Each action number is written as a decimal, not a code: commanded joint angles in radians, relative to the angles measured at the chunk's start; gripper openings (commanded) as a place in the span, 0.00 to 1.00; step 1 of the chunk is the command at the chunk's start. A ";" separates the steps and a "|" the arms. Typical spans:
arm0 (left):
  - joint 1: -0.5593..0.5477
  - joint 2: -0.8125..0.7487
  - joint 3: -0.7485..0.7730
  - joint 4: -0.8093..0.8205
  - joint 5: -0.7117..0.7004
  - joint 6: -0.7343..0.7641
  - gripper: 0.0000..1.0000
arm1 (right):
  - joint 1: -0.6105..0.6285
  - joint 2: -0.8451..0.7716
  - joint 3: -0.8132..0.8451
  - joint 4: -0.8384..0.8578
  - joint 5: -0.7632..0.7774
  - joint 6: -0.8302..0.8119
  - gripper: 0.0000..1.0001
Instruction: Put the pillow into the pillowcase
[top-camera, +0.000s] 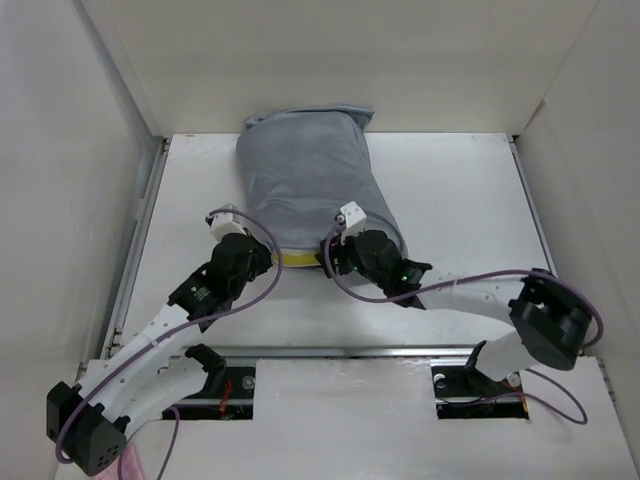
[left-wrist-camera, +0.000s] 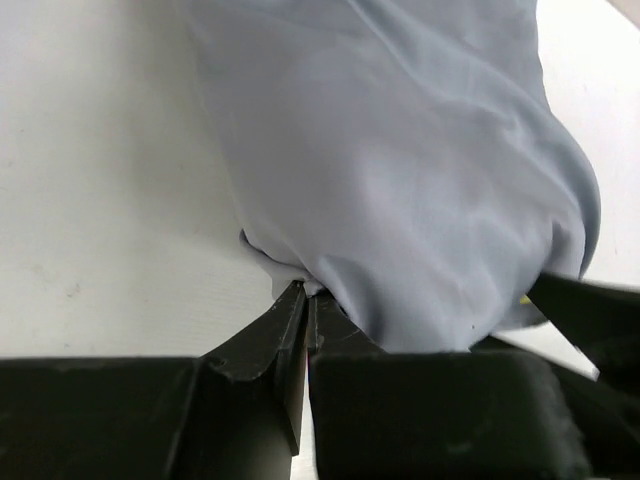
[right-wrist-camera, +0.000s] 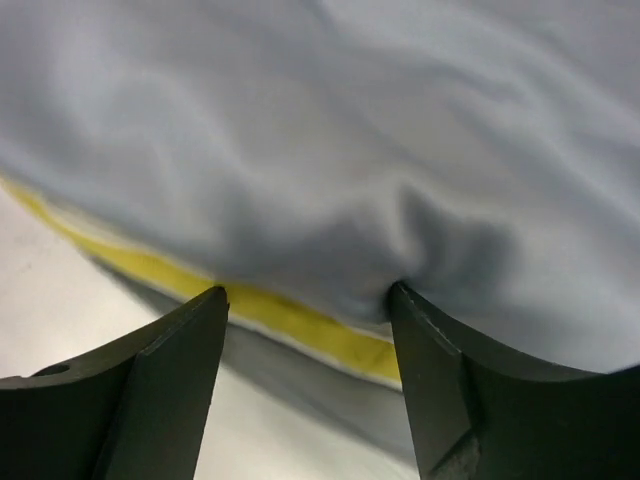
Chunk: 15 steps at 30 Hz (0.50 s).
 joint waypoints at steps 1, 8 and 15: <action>-0.032 -0.009 0.078 0.025 0.052 0.035 0.00 | 0.017 0.098 0.107 0.130 -0.046 0.023 0.71; -0.062 -0.038 0.192 -0.017 0.052 0.080 0.00 | 0.106 0.059 0.146 0.023 0.116 0.103 0.36; -0.062 -0.047 0.255 -0.037 0.063 0.133 0.00 | 0.106 -0.223 0.158 -0.199 0.171 0.070 0.58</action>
